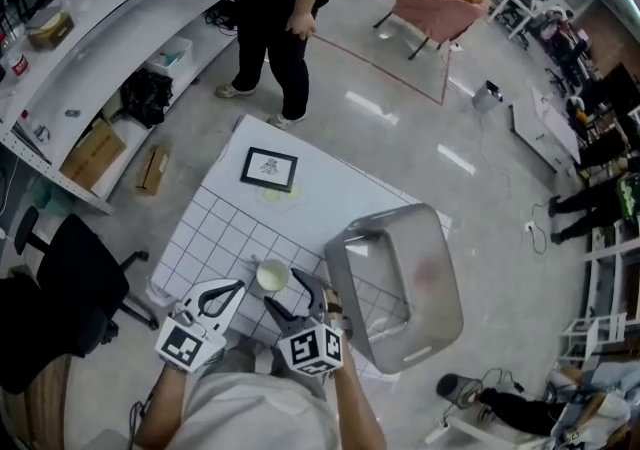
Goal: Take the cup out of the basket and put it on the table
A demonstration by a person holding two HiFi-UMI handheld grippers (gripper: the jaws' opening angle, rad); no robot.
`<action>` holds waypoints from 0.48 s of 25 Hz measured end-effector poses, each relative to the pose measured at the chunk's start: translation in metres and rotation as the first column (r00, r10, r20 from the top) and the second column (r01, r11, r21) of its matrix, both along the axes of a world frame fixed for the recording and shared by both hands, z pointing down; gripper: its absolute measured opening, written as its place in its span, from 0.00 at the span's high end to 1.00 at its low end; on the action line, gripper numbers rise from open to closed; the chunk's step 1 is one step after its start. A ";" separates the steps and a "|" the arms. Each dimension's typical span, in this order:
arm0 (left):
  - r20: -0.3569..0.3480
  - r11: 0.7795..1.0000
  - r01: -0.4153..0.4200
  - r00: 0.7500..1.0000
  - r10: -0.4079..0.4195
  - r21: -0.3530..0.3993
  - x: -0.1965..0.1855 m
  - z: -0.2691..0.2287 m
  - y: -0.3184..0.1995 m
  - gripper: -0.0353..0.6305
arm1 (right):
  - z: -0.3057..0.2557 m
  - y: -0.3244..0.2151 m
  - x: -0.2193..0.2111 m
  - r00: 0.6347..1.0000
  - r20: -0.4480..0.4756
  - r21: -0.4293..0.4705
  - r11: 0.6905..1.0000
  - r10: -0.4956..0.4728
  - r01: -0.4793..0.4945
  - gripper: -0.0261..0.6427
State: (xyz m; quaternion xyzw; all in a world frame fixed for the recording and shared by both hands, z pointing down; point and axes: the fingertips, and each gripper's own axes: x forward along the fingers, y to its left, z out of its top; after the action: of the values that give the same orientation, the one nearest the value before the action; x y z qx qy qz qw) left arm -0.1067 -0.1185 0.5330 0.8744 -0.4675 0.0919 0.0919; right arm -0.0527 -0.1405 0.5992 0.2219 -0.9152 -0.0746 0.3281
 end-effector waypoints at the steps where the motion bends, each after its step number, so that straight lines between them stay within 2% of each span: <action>1: -0.005 1.000 0.000 1.000 0.000 0.006 0.000 -0.003 -0.001 0.93 | -0.018 -0.003 0.003 0.996 0.072 0.017 0.998 0.054 -0.055 0.52; 2: -0.009 1.000 -0.003 1.000 0.003 0.013 0.000 -0.006 -0.001 0.93 | -0.034 -0.006 0.007 0.986 0.134 0.033 0.994 0.100 -0.105 0.64; 5: -0.010 0.999 -0.014 1.000 0.015 0.037 0.002 -0.014 0.000 0.93 | -0.070 -0.007 0.018 0.950 0.255 0.077 0.976 0.178 -0.203 0.85; 9: -0.034 0.997 -0.023 0.999 0.026 0.067 0.004 -0.031 0.002 0.93 | -0.100 0.000 0.031 0.866 0.442 0.038 0.960 0.231 -0.276 0.94; 11: -0.049 0.996 -0.028 0.998 0.032 0.079 0.005 -0.037 0.003 0.93 | -0.109 0.003 0.034 0.827 0.509 0.013 0.959 0.237 -0.283 0.95; 12: -0.058 0.996 -0.029 0.998 0.034 0.084 0.006 -0.040 0.004 0.93 | -0.111 0.004 0.036 0.819 0.525 0.015 0.960 0.230 -0.279 0.95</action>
State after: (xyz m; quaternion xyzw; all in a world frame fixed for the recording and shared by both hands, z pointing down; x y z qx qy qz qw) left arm -0.1008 -0.1143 0.4934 0.8871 -0.4541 0.0479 0.0679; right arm -0.0167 -0.1363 0.4878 0.3687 -0.9272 -0.0091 0.0659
